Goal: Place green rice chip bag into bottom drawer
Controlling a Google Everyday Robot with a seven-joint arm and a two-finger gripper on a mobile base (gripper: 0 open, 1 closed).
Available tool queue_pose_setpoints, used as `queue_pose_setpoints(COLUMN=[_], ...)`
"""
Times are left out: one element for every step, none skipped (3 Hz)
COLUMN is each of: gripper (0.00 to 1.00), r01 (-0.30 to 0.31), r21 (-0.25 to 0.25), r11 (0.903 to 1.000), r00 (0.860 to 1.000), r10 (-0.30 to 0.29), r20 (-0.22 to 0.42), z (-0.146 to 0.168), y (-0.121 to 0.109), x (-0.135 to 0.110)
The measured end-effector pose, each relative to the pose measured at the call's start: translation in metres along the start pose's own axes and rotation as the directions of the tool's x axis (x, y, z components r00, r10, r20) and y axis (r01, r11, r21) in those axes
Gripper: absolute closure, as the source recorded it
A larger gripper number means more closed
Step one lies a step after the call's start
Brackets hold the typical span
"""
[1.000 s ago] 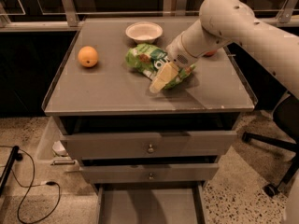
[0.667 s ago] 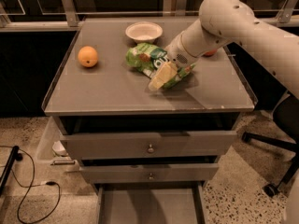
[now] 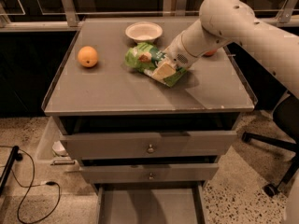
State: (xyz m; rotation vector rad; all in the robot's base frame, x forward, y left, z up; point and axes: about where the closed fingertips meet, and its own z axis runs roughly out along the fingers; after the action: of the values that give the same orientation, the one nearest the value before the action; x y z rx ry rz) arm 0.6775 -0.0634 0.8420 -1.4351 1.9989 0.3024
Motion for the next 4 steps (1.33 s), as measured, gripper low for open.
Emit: queue_pose_setpoints(gripper=[0.89, 1.00, 1.00, 1.00], r01=[0.000, 0.000, -0.004, -0.016], r21=[0.000, 0.000, 0.002, 0.020], r11=[1.0000, 1.0000, 1.0000, 0.9997], r00=[1.000, 1.000, 1.000, 1.000], r10=[0.000, 0.000, 0.004, 0.016], r20=[0.000, 0.000, 0.000, 0.014], z=[0.000, 0.000, -0.001, -0.015], y=[0.000, 0.000, -0.001, 0.001], x=[0.000, 0.000, 0.002, 0.011])
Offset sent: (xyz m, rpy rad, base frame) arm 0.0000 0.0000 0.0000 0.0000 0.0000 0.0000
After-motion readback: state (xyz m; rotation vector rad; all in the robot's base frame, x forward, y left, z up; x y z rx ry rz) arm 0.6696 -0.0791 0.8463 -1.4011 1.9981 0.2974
